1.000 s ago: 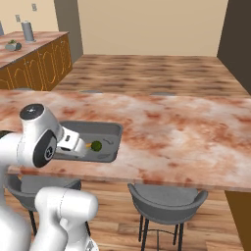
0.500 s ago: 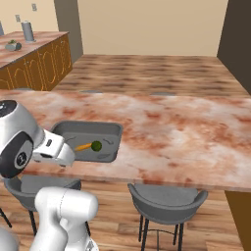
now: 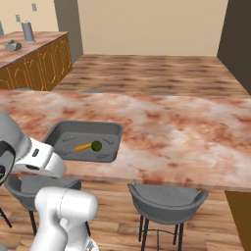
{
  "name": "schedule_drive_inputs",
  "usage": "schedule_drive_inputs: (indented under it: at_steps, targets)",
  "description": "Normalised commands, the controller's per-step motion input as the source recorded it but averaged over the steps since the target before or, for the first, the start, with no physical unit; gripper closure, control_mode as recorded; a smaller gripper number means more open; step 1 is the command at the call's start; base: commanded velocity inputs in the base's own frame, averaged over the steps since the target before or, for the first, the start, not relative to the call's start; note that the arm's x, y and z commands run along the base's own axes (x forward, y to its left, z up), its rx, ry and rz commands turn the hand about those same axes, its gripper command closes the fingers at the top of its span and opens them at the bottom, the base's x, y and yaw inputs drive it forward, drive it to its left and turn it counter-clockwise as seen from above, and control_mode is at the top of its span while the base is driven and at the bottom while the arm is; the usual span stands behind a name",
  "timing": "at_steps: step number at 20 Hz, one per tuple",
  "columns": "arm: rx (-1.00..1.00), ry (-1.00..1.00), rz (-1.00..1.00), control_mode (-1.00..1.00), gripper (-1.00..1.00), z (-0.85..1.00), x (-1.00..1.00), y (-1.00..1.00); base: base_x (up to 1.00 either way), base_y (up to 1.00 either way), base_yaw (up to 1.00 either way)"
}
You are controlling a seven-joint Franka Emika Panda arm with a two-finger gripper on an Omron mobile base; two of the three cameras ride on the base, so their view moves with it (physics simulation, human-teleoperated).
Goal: Place the cold items (lime and carrot) from the fridge in one tupperware on the dining counter. Place the warm items (hot dog and kebab skewer) in the stove area in another tupperware.
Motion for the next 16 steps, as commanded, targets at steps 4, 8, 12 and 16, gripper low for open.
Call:
schedule_drive_inputs:
  at_steps: [4, 8, 12, 16]
  targets:
    - [0.0, -0.22, -0.02, -1.0, -1.0, 0.0, -0.47, 0.0, 0.0, 0.0, 0.0]
    - [0.0, -0.16, -0.01, -1.0, -1.0, 0.0, -0.37, -0.01, 0.0, 0.0, 0.0]
    - [0.0, -0.06, 0.0, 1.0, -1.0, 0.0, -0.22, 0.0, -0.05, 0.0, 0.0]
    - [0.0, 0.0, 0.0, 1.0, -1.0, 0.0, 0.0, 0.0, -0.27, 0.0, 0.0]
